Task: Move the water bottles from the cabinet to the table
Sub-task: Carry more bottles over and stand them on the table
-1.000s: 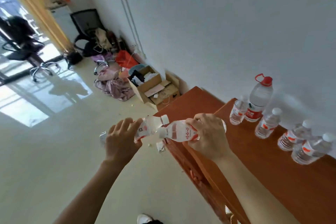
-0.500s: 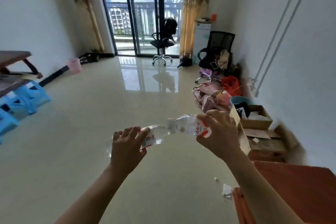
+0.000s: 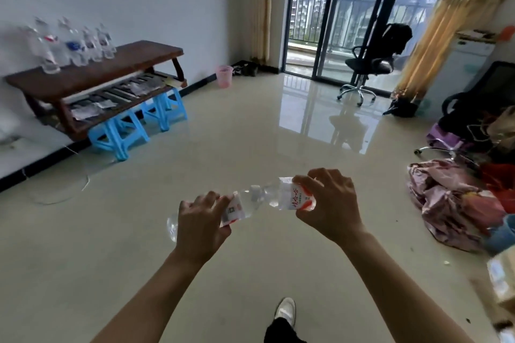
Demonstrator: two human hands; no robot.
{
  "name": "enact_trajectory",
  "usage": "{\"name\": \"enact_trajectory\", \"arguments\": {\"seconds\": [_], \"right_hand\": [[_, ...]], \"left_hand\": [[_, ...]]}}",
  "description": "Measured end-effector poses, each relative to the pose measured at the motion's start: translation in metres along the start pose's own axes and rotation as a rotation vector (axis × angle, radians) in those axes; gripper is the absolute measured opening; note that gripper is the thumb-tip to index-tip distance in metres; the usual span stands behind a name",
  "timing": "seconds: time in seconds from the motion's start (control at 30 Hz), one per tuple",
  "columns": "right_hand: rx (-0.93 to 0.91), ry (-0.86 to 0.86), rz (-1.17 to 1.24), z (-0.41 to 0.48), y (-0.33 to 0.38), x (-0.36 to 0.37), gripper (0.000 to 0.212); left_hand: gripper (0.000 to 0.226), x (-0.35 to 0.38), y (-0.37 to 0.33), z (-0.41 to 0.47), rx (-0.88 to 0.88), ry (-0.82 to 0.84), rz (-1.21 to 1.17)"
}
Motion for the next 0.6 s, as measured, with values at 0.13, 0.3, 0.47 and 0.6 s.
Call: {"name": "enact_trajectory", "arguments": {"seconds": [0.13, 0.3, 0.47, 0.6], "right_hand": [[-0.077, -0.013, 0.049, 0.081, 0.027, 0.087, 0.063], [-0.106, 0.011, 0.141, 0.207, 0.054, 0.205, 0.061], [-0.232, 0.03, 0.223, 0.332, 0.108, 0.29, 0.062], [-0.369, 0.085, 0.275, 0.407, 0.177, 0.348, 0.066]], "left_hand": [[0.075, 0.009, 0.081, 0.061, -0.081, 0.0, 0.051], [0.075, 0.003, 0.185, 0.166, -0.213, -0.009, 0.134], [0.076, -0.025, 0.289, 0.24, -0.336, -0.081, 0.174], [0.073, -0.042, 0.373, 0.257, -0.423, -0.124, 0.228]]}}
Point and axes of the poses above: each hand's wrist, its own z-axis towards the middle knuckle, its own x-axis out of the palm, y = z × x, the point moved 6 cm from there along z, towards the middle knuckle, and after that the axes turned 13 degrees about -z, right-handed, at the moved point
